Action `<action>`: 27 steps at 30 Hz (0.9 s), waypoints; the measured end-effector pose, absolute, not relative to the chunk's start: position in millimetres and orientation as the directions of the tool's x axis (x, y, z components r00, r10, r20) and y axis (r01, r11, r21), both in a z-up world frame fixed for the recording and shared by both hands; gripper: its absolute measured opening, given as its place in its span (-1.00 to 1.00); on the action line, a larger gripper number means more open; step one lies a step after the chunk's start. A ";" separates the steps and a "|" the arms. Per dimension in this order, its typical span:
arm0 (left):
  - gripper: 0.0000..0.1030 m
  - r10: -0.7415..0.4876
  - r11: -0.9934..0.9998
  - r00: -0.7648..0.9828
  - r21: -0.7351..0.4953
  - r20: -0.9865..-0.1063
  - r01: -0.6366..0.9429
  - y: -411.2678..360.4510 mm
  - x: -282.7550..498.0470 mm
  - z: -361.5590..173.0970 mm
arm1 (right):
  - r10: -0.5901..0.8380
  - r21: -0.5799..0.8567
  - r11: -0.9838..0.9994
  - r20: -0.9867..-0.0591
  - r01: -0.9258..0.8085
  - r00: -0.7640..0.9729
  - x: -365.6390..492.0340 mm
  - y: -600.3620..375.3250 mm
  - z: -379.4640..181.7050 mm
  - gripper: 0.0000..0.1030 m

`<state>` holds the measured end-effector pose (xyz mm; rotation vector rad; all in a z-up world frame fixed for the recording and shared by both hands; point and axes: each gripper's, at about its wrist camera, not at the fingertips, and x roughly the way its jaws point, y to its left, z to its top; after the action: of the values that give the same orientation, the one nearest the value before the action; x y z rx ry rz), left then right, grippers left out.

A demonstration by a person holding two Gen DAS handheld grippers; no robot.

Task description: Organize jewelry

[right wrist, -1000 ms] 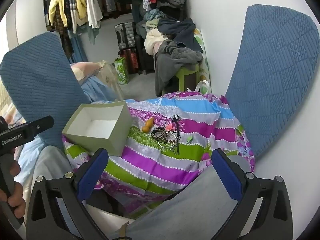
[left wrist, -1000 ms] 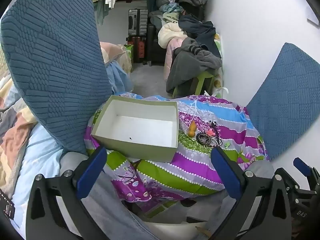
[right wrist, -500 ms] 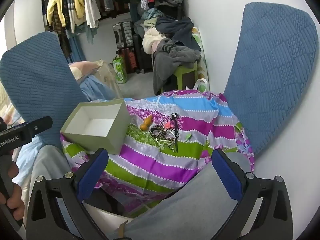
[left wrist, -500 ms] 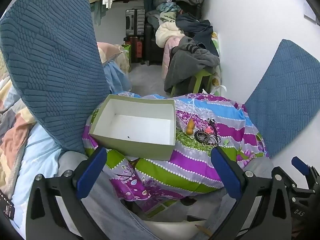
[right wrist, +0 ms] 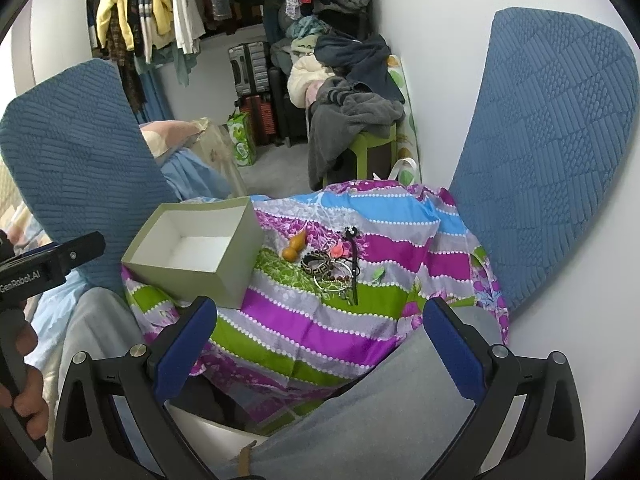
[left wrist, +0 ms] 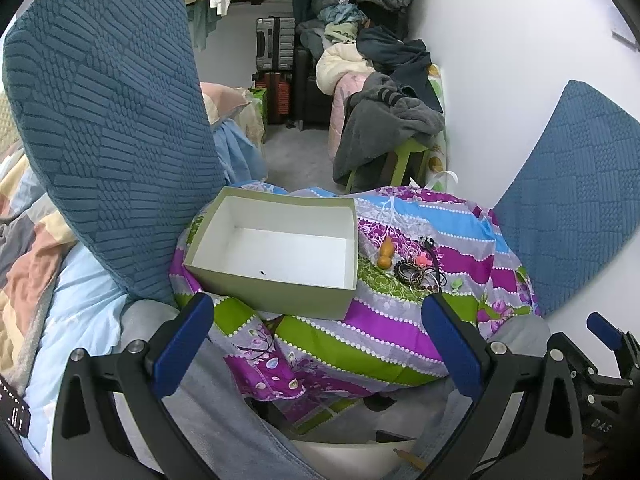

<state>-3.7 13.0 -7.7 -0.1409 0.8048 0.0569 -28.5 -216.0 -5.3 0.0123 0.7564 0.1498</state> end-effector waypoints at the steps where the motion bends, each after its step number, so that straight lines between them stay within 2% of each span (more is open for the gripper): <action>1: 0.99 -0.003 0.989 0.693 -0.104 -0.721 -0.104 14.2 -3.4 -7.8 | 0.138 0.063 0.989 -0.683 -0.130 0.717 -28.7 -216.1 -5.4 1.00; 13: 1.00 0.041 0.990 0.685 -0.062 -0.727 -0.125 5.8 -6.8 -8.4 | 0.134 0.053 0.990 -0.680 -0.134 0.721 -29.4 -214.9 -6.5 1.00; 27: 0.99 0.013 0.991 0.687 -0.083 -0.727 -0.106 5.3 -6.5 -8.8 | 0.116 0.053 0.992 -0.690 -0.111 0.714 -28.1 -216.6 -12.6 1.00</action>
<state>-6.5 5.3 -8.8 -0.1214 0.8119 0.0664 -28.1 -216.6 -12.6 0.0074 0.7649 0.1260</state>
